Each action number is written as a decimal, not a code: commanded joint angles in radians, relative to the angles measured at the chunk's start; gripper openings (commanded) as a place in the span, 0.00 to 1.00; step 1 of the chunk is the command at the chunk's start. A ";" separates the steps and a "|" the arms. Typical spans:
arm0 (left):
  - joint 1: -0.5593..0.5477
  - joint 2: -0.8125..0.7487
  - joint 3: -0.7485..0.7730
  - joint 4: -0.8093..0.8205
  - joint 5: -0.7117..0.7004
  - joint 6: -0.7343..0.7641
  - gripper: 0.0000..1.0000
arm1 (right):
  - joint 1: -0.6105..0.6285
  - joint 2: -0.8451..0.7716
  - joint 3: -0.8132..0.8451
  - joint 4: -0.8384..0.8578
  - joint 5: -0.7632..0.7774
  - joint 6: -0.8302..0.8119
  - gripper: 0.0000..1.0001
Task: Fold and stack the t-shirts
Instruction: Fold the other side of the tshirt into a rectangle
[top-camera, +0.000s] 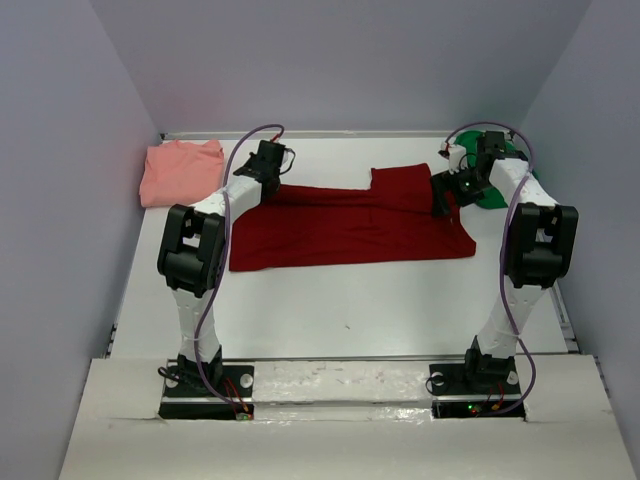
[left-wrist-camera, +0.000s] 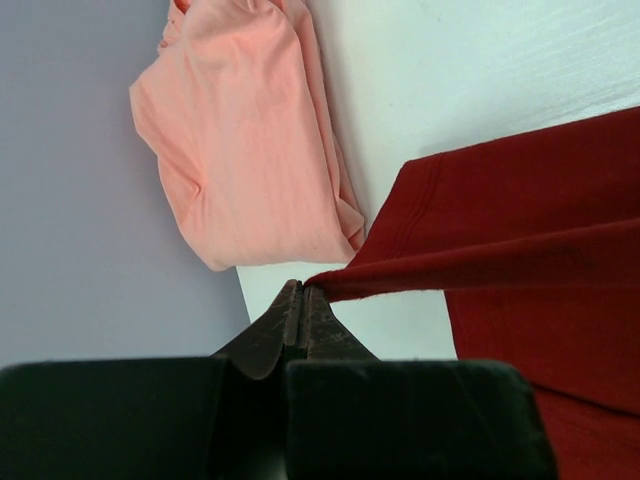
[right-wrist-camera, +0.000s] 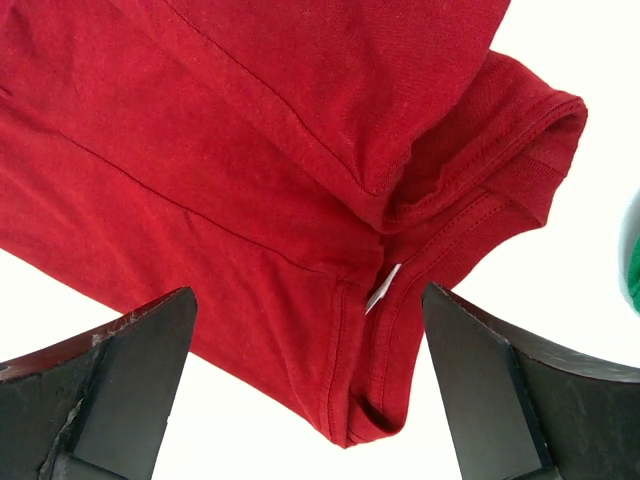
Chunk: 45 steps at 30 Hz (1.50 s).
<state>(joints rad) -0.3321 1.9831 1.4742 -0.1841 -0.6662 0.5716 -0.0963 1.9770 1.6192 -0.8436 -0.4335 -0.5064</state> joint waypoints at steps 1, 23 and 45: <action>0.004 -0.004 0.044 0.038 -0.049 0.014 0.00 | 0.010 -0.007 -0.018 0.040 -0.025 0.009 1.00; 0.001 -0.052 -0.104 0.028 -0.006 -0.026 0.00 | 0.010 0.002 0.033 0.001 -0.106 0.035 1.00; -0.001 0.008 -0.146 0.032 0.020 -0.033 0.00 | 0.010 -0.009 0.041 -0.043 -0.096 0.011 1.00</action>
<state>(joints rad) -0.3321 1.9839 1.3476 -0.1669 -0.6415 0.5484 -0.0959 1.9793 1.6115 -0.8661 -0.5129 -0.4824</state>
